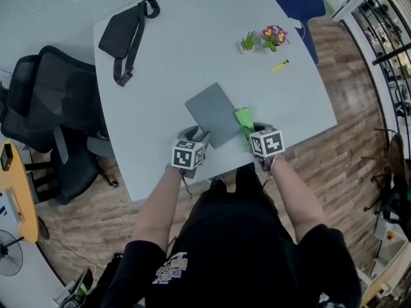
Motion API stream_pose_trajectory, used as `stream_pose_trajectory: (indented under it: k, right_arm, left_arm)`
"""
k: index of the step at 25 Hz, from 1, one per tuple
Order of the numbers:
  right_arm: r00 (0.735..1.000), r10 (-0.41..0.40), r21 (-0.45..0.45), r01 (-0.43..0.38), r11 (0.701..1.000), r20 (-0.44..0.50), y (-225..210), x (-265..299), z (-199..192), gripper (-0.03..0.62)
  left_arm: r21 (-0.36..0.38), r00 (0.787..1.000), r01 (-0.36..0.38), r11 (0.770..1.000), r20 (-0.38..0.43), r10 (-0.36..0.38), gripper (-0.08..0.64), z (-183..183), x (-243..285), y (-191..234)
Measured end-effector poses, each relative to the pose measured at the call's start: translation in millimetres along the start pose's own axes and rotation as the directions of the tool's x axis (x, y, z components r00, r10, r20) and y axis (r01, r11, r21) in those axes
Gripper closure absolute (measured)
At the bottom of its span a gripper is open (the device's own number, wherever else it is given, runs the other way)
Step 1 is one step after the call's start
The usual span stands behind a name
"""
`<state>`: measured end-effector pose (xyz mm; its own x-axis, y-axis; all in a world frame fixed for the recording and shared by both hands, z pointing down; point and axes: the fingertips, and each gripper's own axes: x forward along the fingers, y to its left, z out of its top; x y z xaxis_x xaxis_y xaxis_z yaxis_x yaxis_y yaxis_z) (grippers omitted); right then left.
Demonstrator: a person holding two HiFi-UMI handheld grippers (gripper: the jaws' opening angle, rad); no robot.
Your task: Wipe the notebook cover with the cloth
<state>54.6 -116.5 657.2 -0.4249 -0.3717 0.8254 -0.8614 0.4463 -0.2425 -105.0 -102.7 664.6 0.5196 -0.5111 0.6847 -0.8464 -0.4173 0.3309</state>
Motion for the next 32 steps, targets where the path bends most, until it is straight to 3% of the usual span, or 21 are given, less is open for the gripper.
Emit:
stream_pose_trajectory:
  k: [6, 10, 13, 17, 21, 28, 32]
  right_arm:
    - [0.997, 0.055, -0.015, -0.055, 0.998, 0.060, 15, -33, -19, 0.482]
    - [0.982, 0.095, -0.049, -0.088, 0.995, 0.162, 17, -62, -1, 0.480]
    - [0.962, 0.134, -0.093, -0.115, 0.989, 0.238, 12, -83, 24, 0.480]
    - [0.926, 0.233, -0.220, -0.172, 0.960, 0.297, 13, -107, 57, 0.480]
    - [0.878, 0.353, -0.345, -0.239, 0.908, 0.323, 17, -137, 70, 0.480]
    - [0.790, 0.521, -0.483, -0.335, 0.809, 0.325, 6, -198, 64, 0.480]
    - [0.757, 0.582, -0.527, -0.378, 0.761, 0.298, 12, -217, 49, 0.480]
  left_arm:
    - [-0.006, 0.999, 0.019, 1.000, 0.032, -0.019, 0.357, 1, -6, -1]
    - [-0.015, 0.992, -0.046, 0.999, 0.114, 0.048, 0.357, 4, -25, 4]
    - [-0.011, 0.976, -0.101, 0.995, 0.195, 0.101, 0.357, 16, -45, -3]
    - [-0.038, 0.927, -0.200, 0.979, 0.316, 0.202, 0.359, 39, -77, -22]
    - [-0.057, 0.868, -0.283, 0.957, 0.410, 0.281, 0.362, 53, -102, -66]
    - [-0.104, 0.748, -0.394, 0.913, 0.541, 0.385, 0.412, 71, -135, -176]
    - [-0.129, 0.693, -0.445, 0.886, 0.577, 0.432, 0.459, 62, -157, -223]
